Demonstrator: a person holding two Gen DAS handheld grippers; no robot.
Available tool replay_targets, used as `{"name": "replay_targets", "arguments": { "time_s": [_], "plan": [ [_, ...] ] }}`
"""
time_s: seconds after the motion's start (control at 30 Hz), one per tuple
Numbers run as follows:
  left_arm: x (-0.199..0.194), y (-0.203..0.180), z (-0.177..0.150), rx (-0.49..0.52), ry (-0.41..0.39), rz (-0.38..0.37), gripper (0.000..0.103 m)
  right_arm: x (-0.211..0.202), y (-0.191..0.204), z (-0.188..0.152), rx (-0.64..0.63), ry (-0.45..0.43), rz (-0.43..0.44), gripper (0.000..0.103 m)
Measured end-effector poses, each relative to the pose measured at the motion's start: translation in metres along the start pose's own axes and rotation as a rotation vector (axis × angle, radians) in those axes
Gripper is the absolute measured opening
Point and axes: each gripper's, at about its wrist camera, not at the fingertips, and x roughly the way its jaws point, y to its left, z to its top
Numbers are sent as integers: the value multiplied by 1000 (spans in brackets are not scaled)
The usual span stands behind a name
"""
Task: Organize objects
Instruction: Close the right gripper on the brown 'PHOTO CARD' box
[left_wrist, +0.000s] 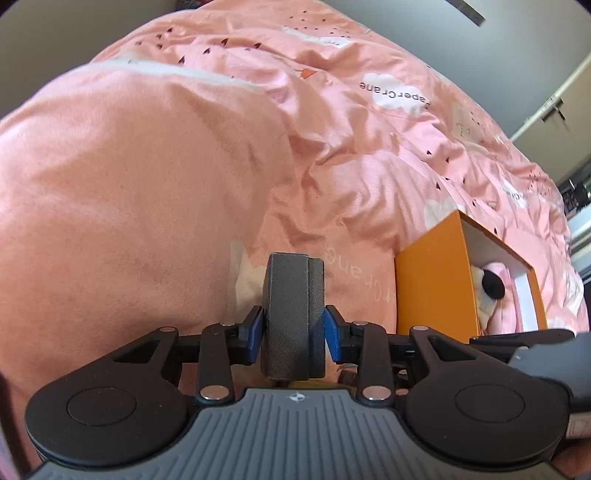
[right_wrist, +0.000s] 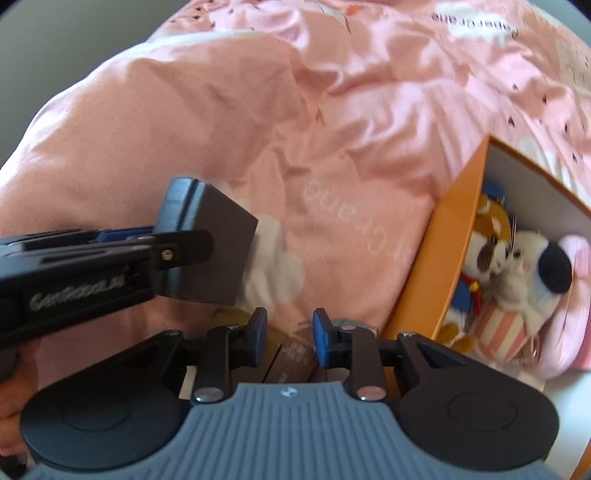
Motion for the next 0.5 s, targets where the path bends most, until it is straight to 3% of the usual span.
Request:
{"name": "replay_targets", "arguments": {
  "time_s": [0.5],
  "plan": [
    [-19, 8, -17, 9, -30, -26, 39, 19, 17, -3, 28, 84, -214, 23]
  ]
}}
